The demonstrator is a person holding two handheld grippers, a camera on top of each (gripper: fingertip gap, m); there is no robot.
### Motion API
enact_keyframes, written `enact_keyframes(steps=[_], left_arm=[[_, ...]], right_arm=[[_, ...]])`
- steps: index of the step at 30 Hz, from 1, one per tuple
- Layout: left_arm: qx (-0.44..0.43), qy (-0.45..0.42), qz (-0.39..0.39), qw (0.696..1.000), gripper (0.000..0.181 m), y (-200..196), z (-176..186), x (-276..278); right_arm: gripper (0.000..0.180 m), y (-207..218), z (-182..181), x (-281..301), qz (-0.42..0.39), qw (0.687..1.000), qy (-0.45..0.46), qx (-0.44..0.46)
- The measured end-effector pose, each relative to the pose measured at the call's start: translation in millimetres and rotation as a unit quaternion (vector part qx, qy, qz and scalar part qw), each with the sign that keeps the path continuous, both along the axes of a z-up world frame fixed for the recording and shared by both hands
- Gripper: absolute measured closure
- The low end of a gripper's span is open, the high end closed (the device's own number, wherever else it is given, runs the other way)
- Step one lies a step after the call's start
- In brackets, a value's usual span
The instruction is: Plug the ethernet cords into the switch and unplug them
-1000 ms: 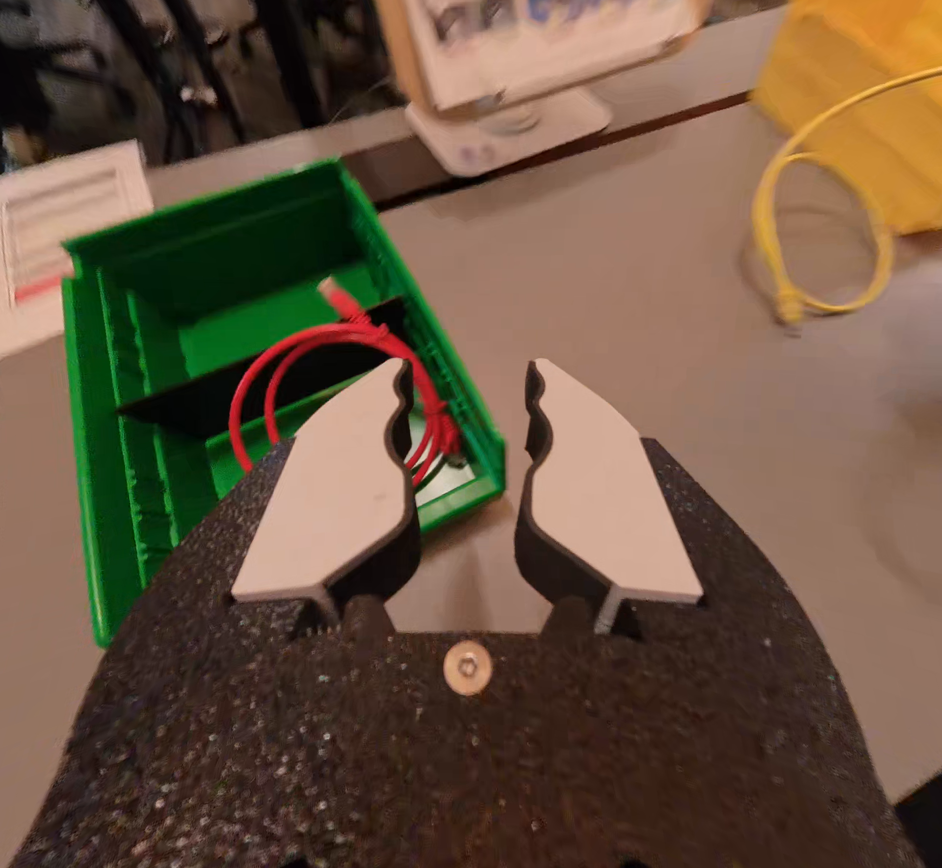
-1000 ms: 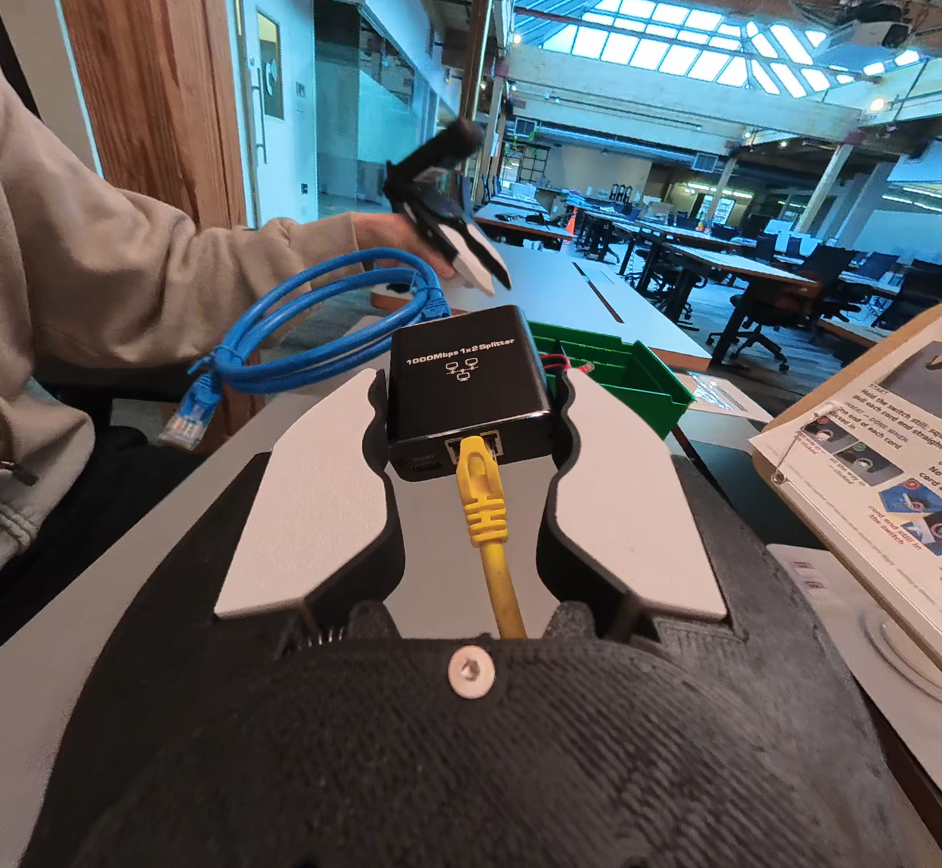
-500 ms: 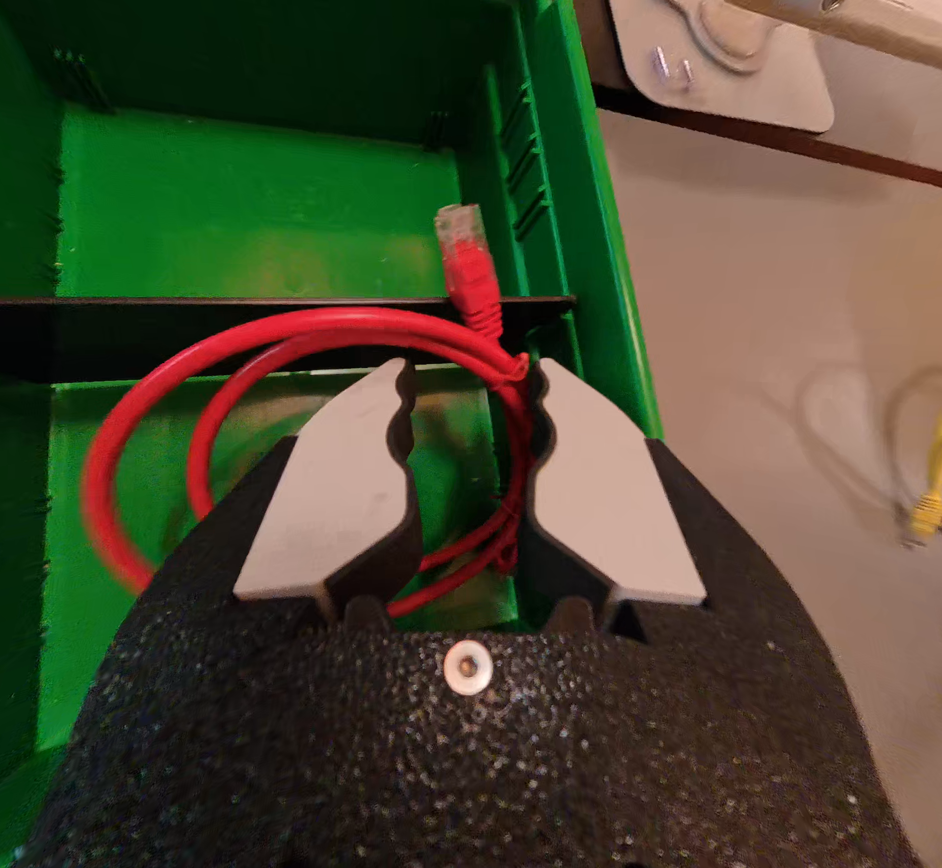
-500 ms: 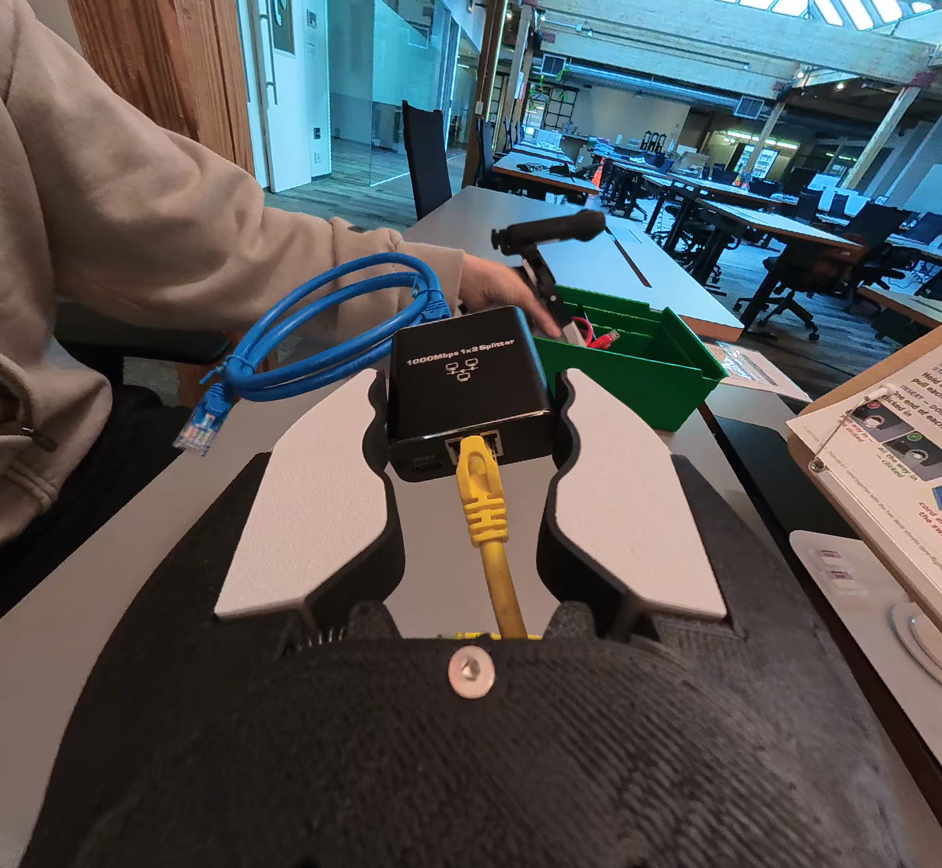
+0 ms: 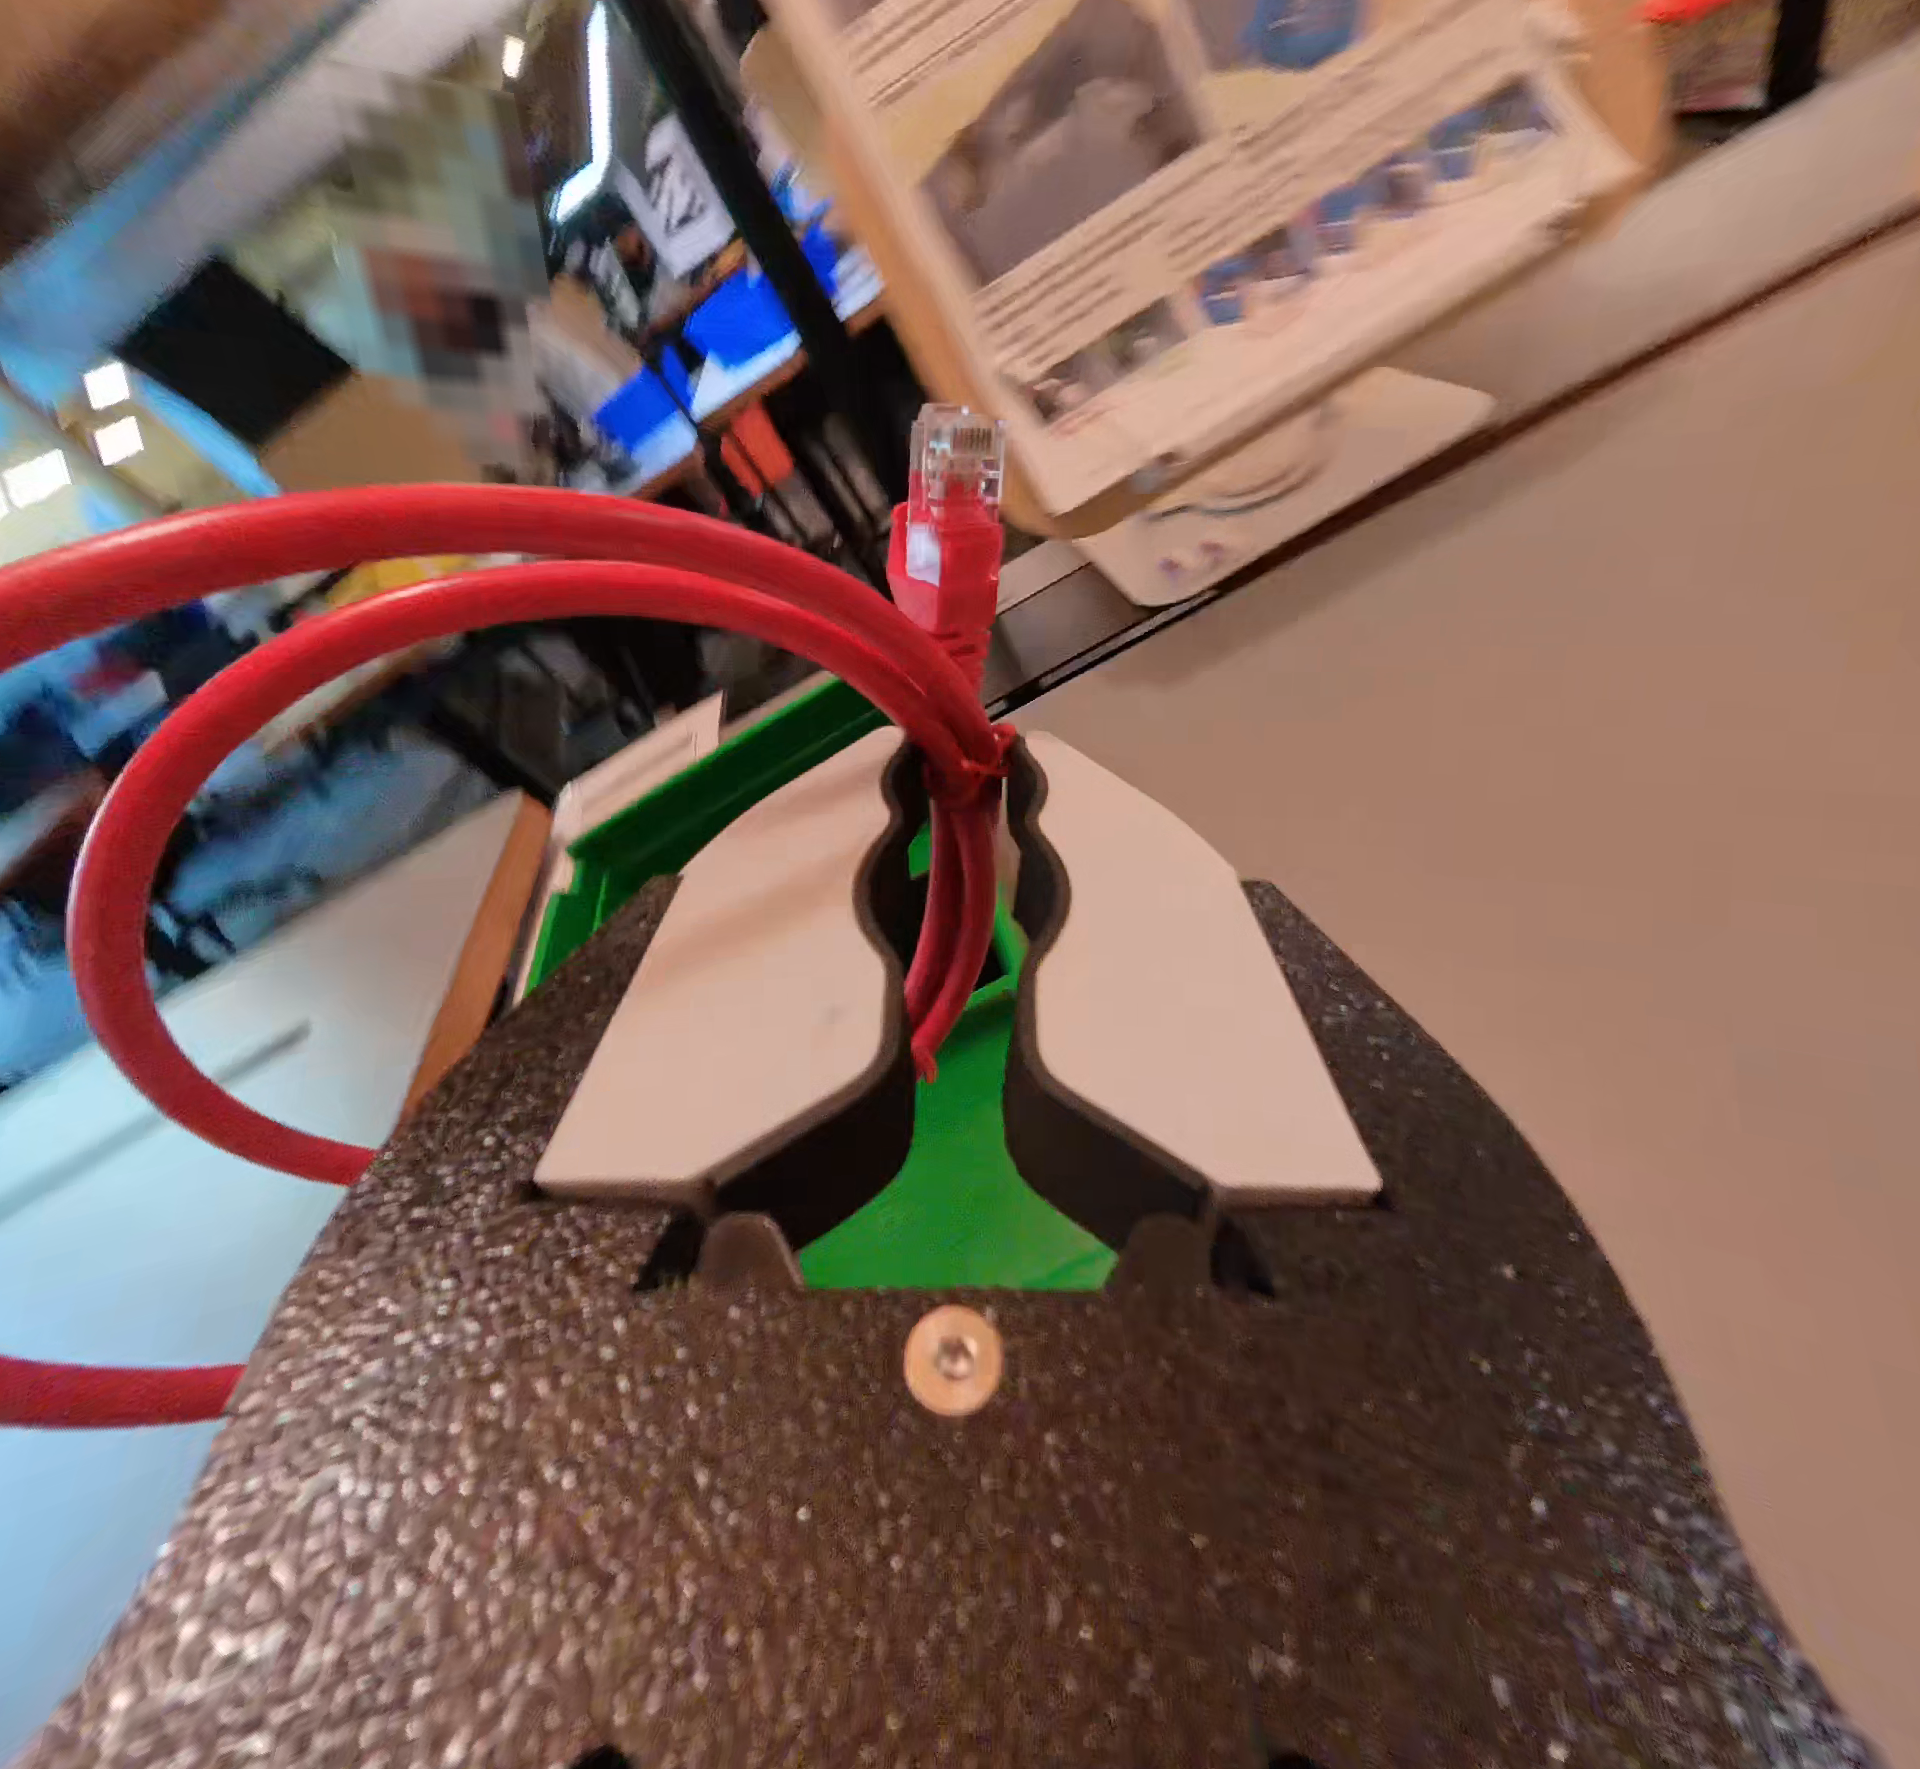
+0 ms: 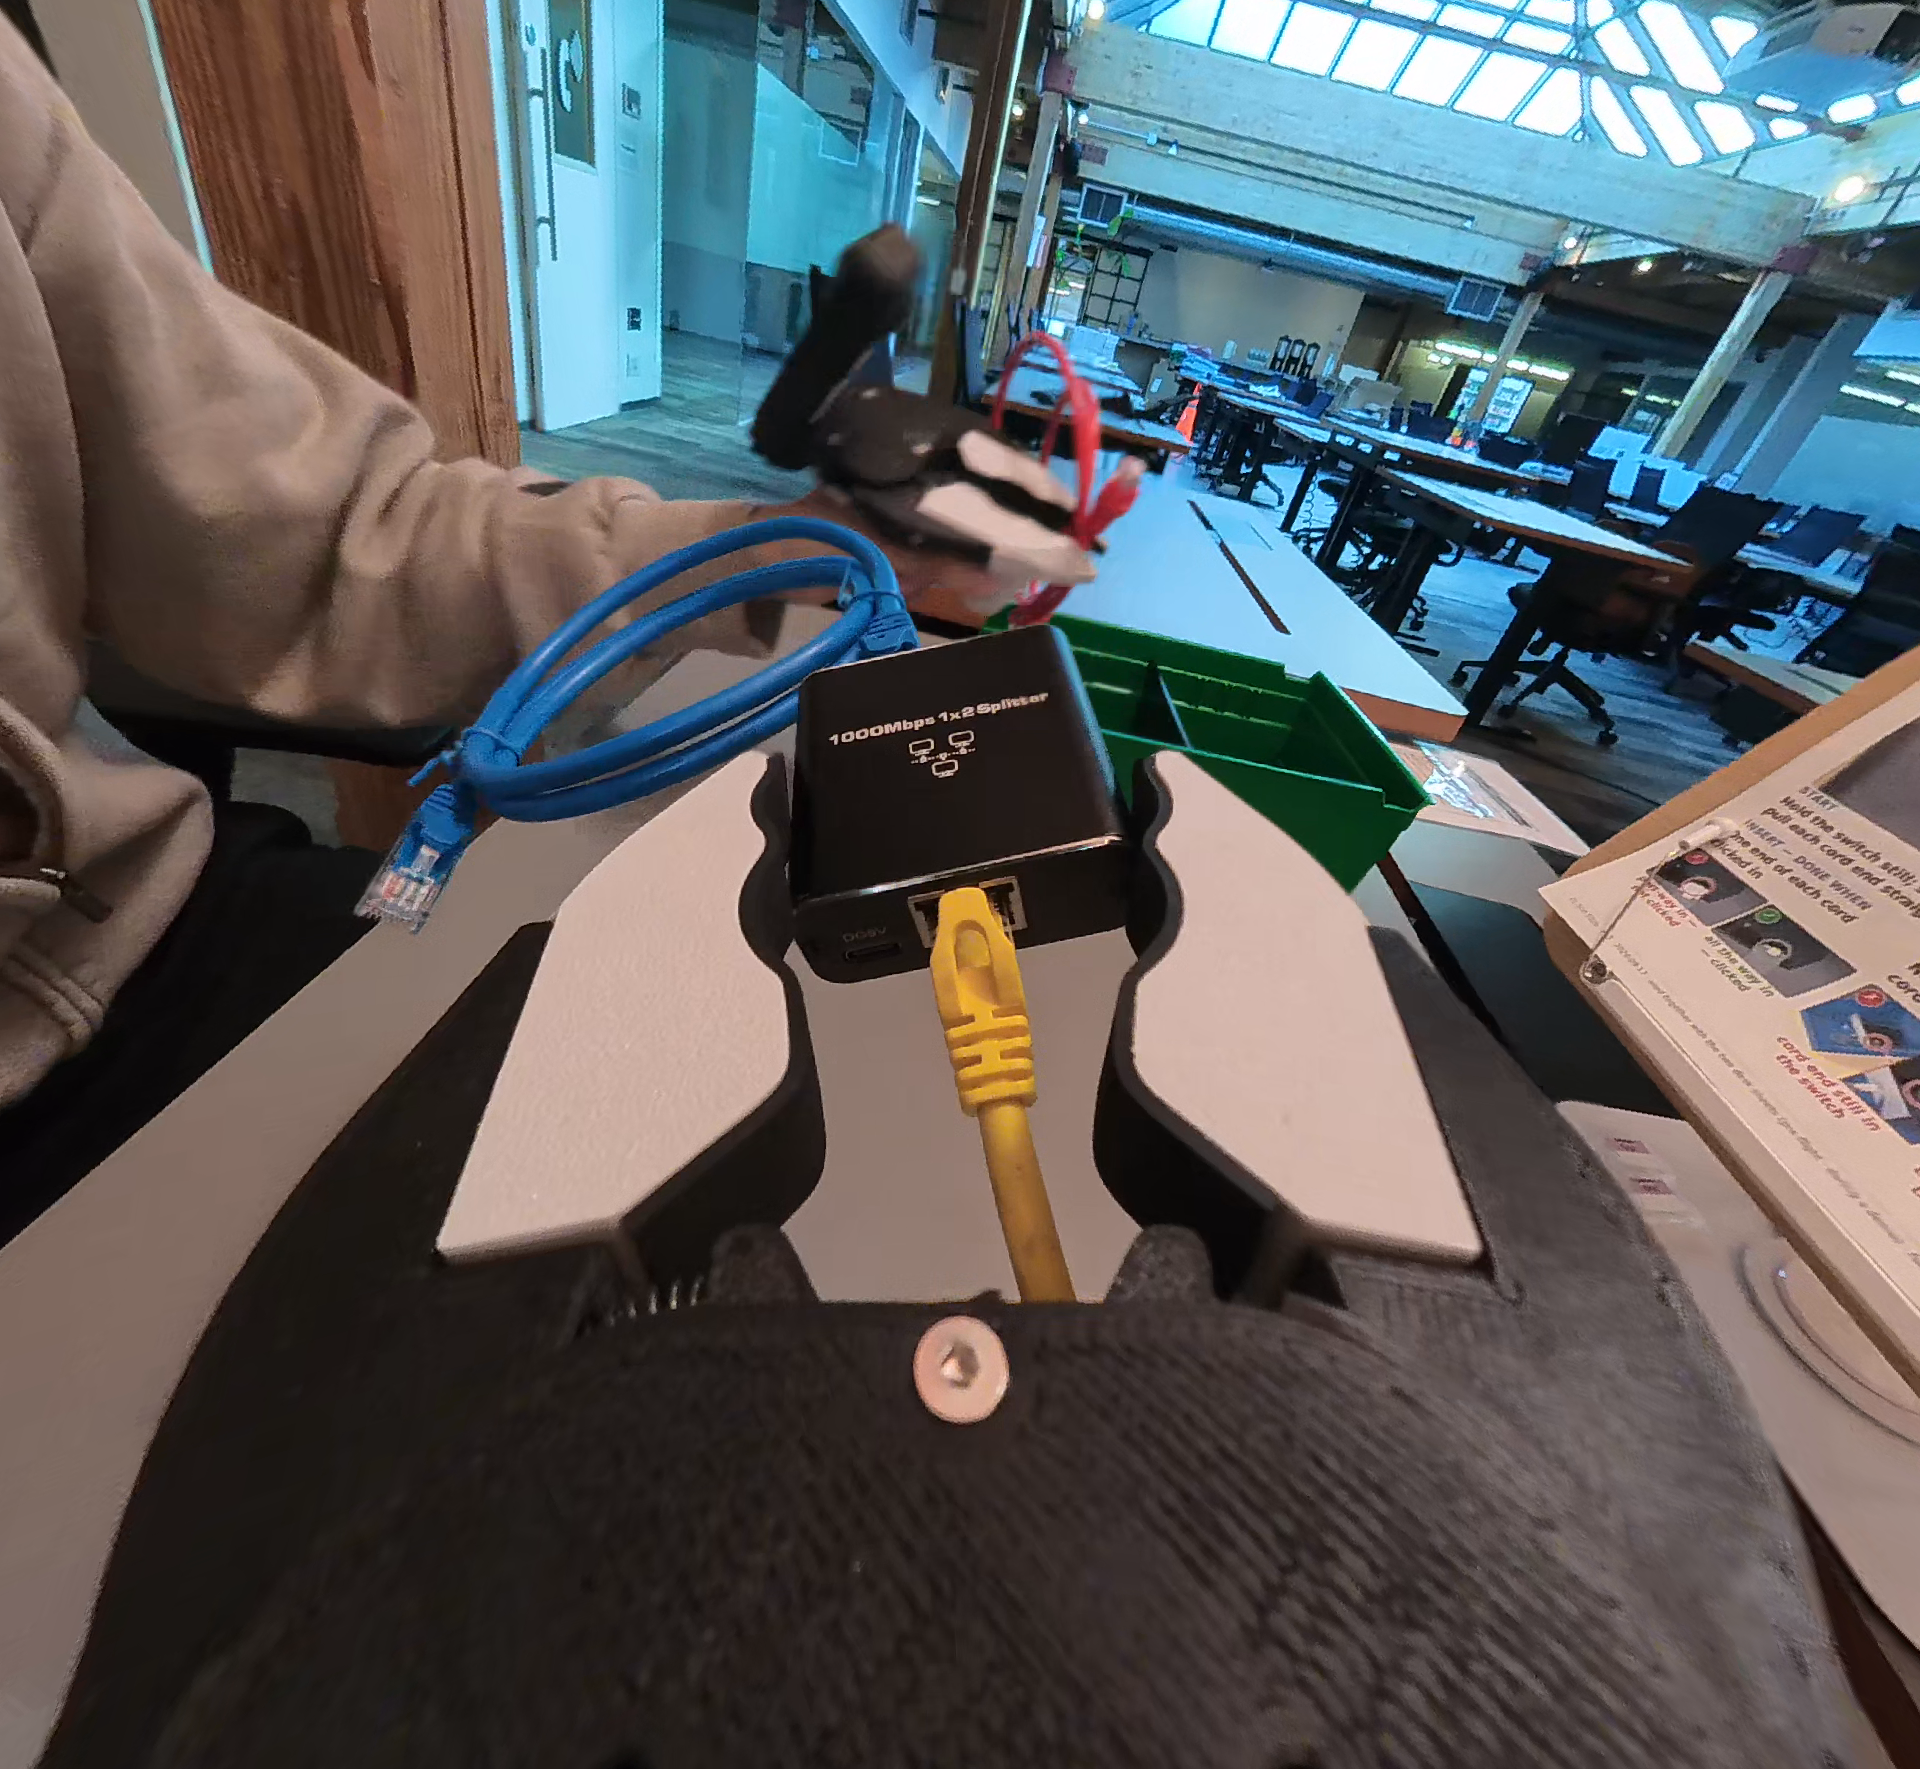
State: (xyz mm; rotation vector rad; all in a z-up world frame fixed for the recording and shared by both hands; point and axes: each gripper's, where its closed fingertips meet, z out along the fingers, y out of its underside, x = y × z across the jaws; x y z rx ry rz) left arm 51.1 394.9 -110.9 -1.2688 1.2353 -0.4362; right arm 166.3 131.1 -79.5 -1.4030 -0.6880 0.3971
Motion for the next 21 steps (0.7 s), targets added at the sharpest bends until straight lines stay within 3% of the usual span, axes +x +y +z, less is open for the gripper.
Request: enact_keyframes(steps=[3,7,11,18,21], left_arm=[[0.097,0.025,-0.054,0.993,0.166,-72.3,-23.7,8.7],[0.122,0.15,-0.144,0.97,0.166,-140.0,-108.0,24.2],[0.141,0.19,-0.162,0.958,0.165,-163.5,-140.7,31.9],[0.063,0.231,-0.203,0.95,0.166,-184.6,-170.4,34.1],[-0.01,0.28,-0.271,0.921,0.167,-205.9,-174.8,24.0]], right_arm=[[0.116,-8.7,7.6,9.8,-0.01,1.0,0.013,0.019],[0.116,-21.0,18.9,22.8,-0.019,0.998,0.04,0.046],[0.116,-25.6,20.7,25.3,-0.024,0.998,0.037,0.051],[0.116,-27.4,22.7,20.1,-0.014,0.998,0.03,0.054],[0.116,-29.0,23.0,19.9,-0.013,0.998,0.027,0.054]])
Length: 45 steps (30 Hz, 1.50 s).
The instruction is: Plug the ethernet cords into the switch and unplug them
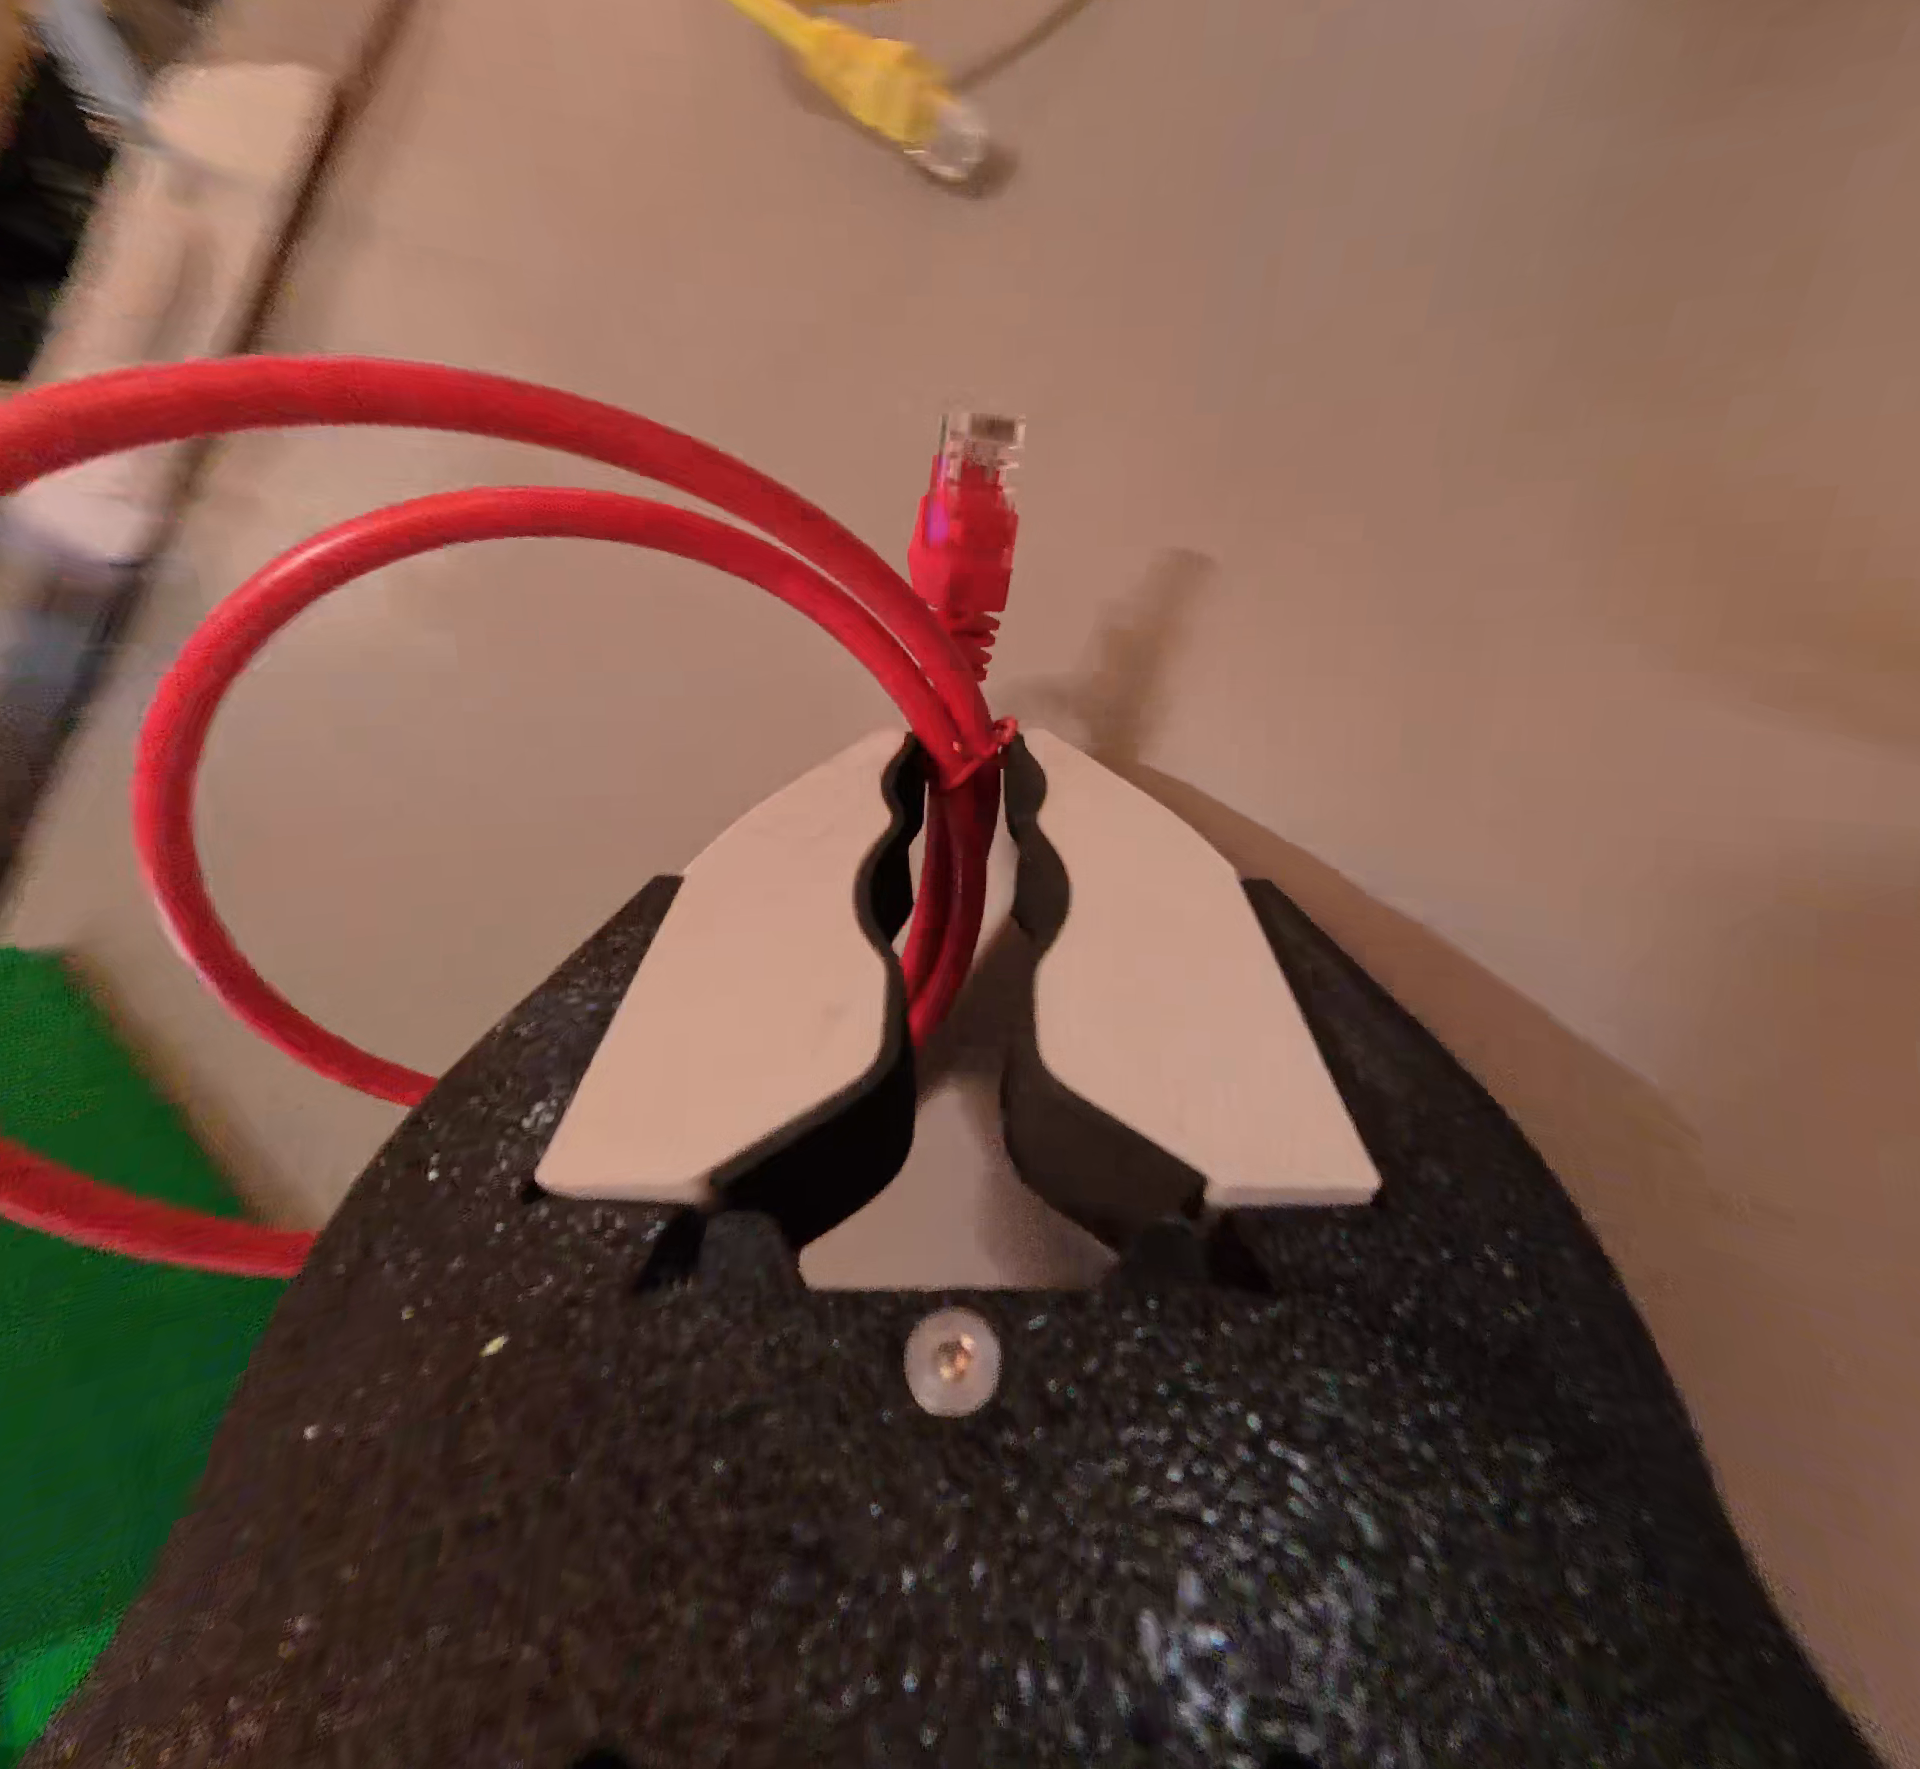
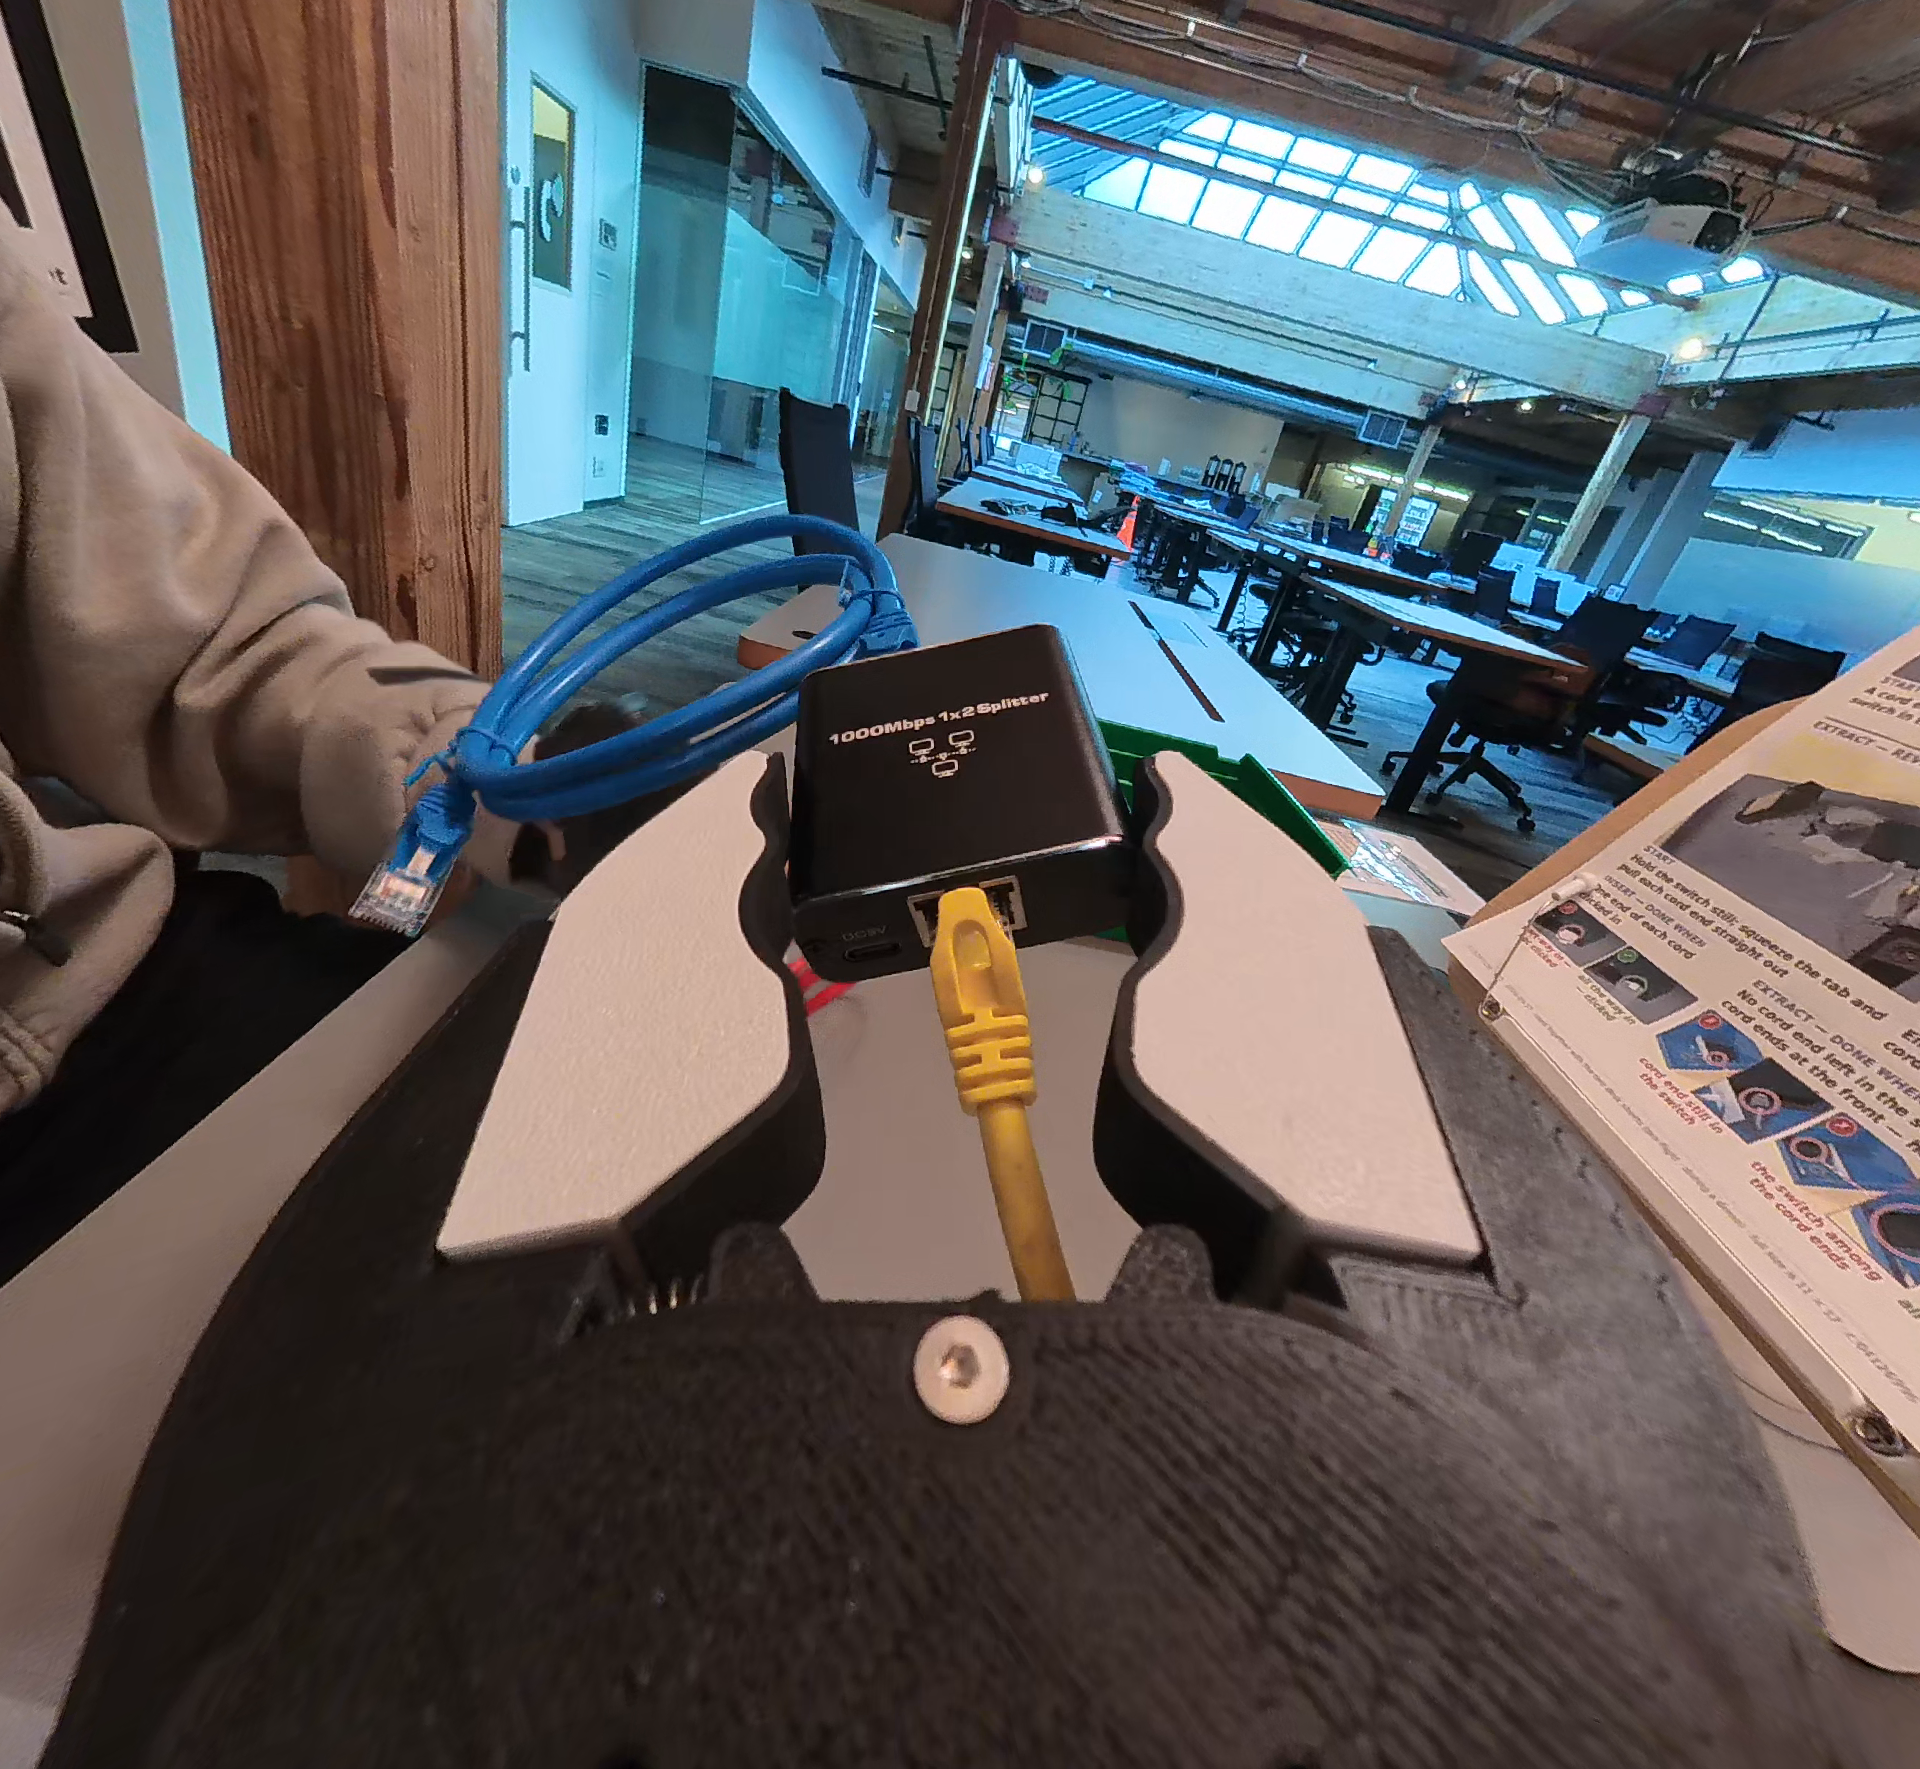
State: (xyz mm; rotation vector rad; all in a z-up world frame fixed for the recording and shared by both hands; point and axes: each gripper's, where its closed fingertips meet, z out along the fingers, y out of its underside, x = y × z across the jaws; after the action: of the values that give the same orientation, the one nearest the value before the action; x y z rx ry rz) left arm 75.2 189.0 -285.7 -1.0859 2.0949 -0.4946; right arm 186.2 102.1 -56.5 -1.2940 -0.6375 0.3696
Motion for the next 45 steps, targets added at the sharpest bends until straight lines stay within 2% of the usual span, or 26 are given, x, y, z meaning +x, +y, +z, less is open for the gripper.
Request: enact_keyframes(steps=[3,5,7,10,11,13,15,18,20,26,27,30,31,35,37,40,45], left_arm=[[-0.14,0.099,-0.077,0.982,0.167,-35.3,17.1,-19.8],[-0.267,0.142,-0.151,0.941,0.167,-65.8,49.6,-35.8],[-0.412,0.157,-0.238,0.865,0.167,-91.6,97.2,-52.2],[-0.598,0.194,-0.344,0.697,0.167,-96.8,156.6,-73.0],[-0.636,0.202,-0.349,0.658,0.167,-89.8,162.4,-70.5],[-0.675,0.237,-0.315,0.624,0.167,-73.1,148.8,-58.6],[-0.693,0.273,-0.264,0.613,0.167,-56.2,127.3,-47.0],[-0.695,0.277,-0.188,0.637,0.167,-28.4,100.2,-29.3],[-0.707,0.26,-0.174,0.634,0.167,-11.4,102.9,-25.5],[-0.702,0.2,-0.091,0.677,0.171,33.0,99.1,-18.0],[-0.688,0.201,-0.078,0.693,0.181,37.2,95.3,-21.9],[-0.567,0.253,0.019,0.784,0.181,55.1,49.1,-44.2],[-0.544,0.273,0.032,0.793,0.181,57.4,39.3,-56.0],[-0.541,0.255,0.017,0.801,0.179,52.5,39.0,-81.8],[-0.524,0.231,0.02,0.819,0.172,54.3,39.4,-82.5],[-0.484,0.187,0.044,0.854,0.157,58.3,41.9,-65.3],[-0.437,0.099,0.065,0.892,0.147,47.1,59.5,-9.1]], right_arm=[[0.116,-2.6,1.3,1.6,-0.001,1.0,0.002,0.003],[0.116,-4.3,2.5,2.0,0.0,1.0,0.003,0.006],[0.116,-6.1,4.0,1.0,0.003,1.0,0.002,0.009],[0.116,-7.7,5.5,-1.2,0.009,1.0,0.002,0.011],[0.116,-7.7,5.1,-2.0,0.011,1.0,0.001,0.01],[0.116,-6.7,4.1,-2.6,0.011,1.0,-0.001,0.007],[0.116,-6.0,2.2,-3.4,0.01,1.0,-0.006,0.003],[0.116,-6.7,2.0,-3.3,0.008,1.0,-0.009,0.003],[0.116,-8.0,3.1,-2.9,0.011,1.0,-0.006,0.006],[0.116,-10.3,4.0,-2.0,0.012,1.0,-0.005,0.009],[0.116,-10.5,4.2,-2.3,0.014,1.0,-0.005,0.01],[0.116,-10.9,3.7,-3.3,0.016,1.0,-0.006,0.009],[0.116,-10.7,3.5,-3.2,0.016,1.0,-0.007,0.009],[0.116,-11.6,2.8,-2.0,0.014,1.0,-0.008,0.008],[0.116,-13.8,3.9,0.1,0.01,1.0,-0.008,0.012],[0.116,-17.8,5.7,3.3,0.009,1.0,-0.003,0.017],[0.116,-21.4,6.1,7.8,0.003,1.0,0.0,0.02]])
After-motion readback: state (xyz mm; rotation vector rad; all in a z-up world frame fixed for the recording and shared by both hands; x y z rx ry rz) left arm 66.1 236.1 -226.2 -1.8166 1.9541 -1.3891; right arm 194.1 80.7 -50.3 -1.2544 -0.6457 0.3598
